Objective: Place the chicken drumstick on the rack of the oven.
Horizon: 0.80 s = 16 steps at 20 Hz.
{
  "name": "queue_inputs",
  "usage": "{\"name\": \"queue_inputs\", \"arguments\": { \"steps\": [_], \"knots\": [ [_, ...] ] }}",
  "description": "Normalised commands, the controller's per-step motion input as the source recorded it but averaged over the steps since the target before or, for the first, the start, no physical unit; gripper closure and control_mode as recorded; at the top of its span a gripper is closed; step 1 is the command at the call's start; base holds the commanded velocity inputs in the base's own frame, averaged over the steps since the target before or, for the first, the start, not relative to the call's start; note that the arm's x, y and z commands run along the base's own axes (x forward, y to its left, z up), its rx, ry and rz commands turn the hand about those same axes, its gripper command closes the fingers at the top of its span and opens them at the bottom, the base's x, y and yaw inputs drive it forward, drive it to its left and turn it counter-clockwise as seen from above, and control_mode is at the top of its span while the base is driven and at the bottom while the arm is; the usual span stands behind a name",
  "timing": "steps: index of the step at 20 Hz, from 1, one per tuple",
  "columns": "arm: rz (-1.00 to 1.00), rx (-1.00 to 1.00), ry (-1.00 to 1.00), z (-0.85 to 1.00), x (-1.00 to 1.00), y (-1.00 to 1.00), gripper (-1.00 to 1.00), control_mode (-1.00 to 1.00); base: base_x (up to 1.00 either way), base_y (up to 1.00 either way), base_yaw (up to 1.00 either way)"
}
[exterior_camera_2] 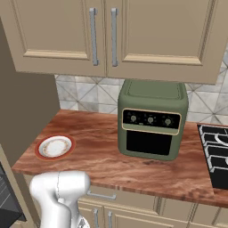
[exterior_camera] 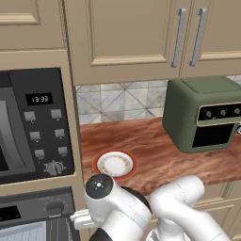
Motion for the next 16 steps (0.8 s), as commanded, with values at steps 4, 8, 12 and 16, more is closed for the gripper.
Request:
{"name": "queue_inputs", "arguments": {
  "steps": [4, 8, 12, 16],
  "knots": [
    [0.38, -0.11, -0.22, -0.77, -0.02, 1.00, 1.00, -1.00, 0.00, 0.00, 0.00],
    [0.30, 0.03, -0.01, -0.88, 0.09, 1.00, 1.00, -1.00, 0.00, 0.00, 0.00],
    [0.27, 0.00, 0.00, -0.56, 0.00, 1.00, 1.00, -1.00, 0.00, 0.00, 0.00],
    [0.13, -0.01, 0.00, -0.30, 0.05, 1.00, 1.00, -1.00, 0.00, 0.00, 0.00]
  ]
}}
